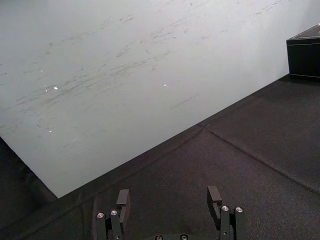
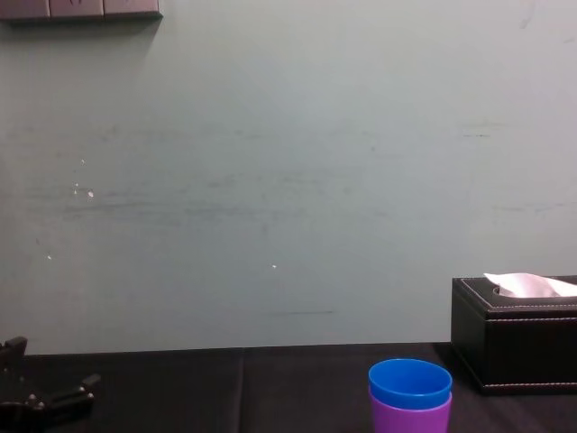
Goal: Stack the three plastic cups sequentially using one hand.
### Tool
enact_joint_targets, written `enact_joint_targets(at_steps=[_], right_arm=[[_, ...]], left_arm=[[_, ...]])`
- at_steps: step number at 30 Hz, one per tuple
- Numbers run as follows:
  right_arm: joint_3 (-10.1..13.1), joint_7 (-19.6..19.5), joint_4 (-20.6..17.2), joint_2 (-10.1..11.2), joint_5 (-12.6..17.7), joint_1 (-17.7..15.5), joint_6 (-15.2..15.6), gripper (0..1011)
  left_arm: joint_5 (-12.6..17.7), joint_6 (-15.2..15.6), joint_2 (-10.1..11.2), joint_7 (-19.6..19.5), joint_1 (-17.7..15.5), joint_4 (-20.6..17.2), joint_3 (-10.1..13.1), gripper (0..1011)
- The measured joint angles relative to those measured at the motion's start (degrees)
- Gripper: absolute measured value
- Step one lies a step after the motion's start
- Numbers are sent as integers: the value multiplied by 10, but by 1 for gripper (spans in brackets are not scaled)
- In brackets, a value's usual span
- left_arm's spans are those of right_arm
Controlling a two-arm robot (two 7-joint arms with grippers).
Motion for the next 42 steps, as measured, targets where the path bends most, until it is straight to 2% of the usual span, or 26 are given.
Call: enact_joint_targets(at_steps=[12,23,31,42], right_arm=[[-26,10,16,-18,-15,24,5,1004],[-45,15,44,-42,-25,53,9,1004],[-56,15,64,-61,-31,73,8,1004],[-66,15,75,-74,-35,85,8,1004]], left_arm=[[0,0,0,0,0,0,0,1011],[0,0,0,0,0,0,0,1011],[0,0,0,0,0,0,0,1011],[0,0,0,0,0,0,0,1012]])
